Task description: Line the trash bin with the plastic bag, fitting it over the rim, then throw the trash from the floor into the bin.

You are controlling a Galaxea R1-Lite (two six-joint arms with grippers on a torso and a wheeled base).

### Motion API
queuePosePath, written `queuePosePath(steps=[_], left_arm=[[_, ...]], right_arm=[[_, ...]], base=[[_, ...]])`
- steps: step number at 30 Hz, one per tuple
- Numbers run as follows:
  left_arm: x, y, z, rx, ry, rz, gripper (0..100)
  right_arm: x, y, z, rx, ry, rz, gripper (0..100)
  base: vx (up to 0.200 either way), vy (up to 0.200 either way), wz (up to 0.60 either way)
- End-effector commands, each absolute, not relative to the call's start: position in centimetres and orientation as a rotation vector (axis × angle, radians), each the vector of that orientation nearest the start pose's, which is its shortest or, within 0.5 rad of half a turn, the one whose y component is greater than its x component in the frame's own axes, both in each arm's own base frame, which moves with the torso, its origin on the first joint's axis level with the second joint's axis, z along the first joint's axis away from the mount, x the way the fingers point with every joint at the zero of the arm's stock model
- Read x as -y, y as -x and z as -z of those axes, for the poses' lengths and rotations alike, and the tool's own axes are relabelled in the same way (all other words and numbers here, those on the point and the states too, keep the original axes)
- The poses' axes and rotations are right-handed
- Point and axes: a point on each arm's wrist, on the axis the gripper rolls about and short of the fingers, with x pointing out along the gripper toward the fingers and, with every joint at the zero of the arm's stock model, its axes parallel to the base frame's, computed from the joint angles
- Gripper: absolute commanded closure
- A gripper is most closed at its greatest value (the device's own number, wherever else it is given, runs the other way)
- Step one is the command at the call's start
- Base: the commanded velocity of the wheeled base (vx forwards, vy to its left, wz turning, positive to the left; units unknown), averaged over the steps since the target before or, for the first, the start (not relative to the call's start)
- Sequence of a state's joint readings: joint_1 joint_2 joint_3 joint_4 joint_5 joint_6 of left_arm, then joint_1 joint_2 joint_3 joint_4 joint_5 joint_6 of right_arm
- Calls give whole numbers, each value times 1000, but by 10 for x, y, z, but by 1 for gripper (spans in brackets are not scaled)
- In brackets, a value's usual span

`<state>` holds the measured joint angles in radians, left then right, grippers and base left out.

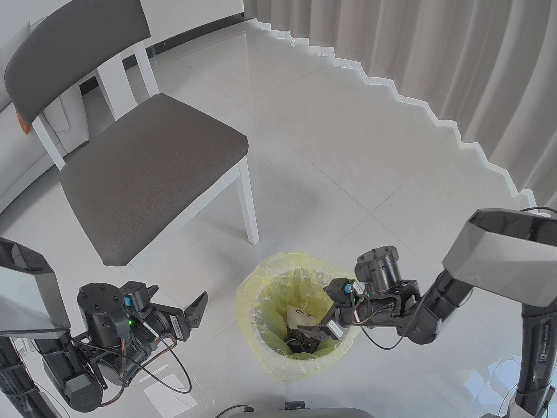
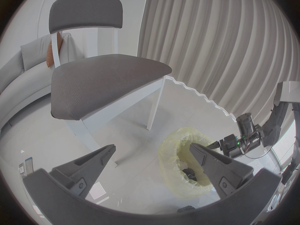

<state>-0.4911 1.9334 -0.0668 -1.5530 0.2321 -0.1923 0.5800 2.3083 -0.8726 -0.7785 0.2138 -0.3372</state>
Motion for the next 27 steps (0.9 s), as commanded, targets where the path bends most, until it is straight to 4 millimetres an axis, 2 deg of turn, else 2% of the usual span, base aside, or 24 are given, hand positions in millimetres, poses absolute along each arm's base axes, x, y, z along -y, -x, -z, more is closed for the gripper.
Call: queuePosePath(steps=[1,2,5,9,10,11,12,13,15,16,17,21,23,24,26,27], left_arm=[[111,-199,-64,-283,80,244,0],[109,-198,-67,-272,81,241,0],[98,-191,-96,-151,131,223,0],[79,-179,-128,3,152,193,0],[75,-176,-132,26,145,182,0],[74,-176,-133,28,142,180,0],[69,-172,-135,43,128,168,0],[63,-162,-136,52,101,162,0],[59,-151,-144,99,87,159,0],[58,-150,-145,104,87,157,0],[54,-142,-152,136,79,148,0],[42,-118,-163,178,28,130,0],[37,-106,-169,197,30,126,0],[37,-106,-169,197,30,126,0],[29,-88,-176,228,39,121,0],[26,-80,-178,238,42,116,0]], right_arm=[[-188,-279,-75,-321,324,-752,0],[-185,-275,-83,-295,294,-725,0],[-170,-269,-117,-161,178,-556,0],[-137,-263,-162,12,91,-397,0],[-127,-258,-174,49,80,-371,0],[-125,-257,-175,54,79,-366,0],[-114,-250,-187,88,67,-338,0],[-98,-235,-198,128,53,-305,0],[-81,-216,-207,164,45,-266,0],[-80,-215,-208,167,44,-263,0],[-66,-196,-213,199,38,-231,0],[-38,-149,-218,269,21,-159,0],[-25,-124,-217,300,2,-119,0],[-25,-124,-217,300,2,-119,0],[-15,-89,-205,313,-55,-104,0],[-12,-78,-199,315,-75,-95,0]], base=[[0,0,0],[0,0,0],[0,0,0],[0,0,0],[0,0,0],[0,0,0],[0,0,0],[0,0,0],[0,0,0],[0,0,0],[0,0,0],[0,0,0],[0,0,0],[0,0,0],[0,0,0],[0,0,0]])
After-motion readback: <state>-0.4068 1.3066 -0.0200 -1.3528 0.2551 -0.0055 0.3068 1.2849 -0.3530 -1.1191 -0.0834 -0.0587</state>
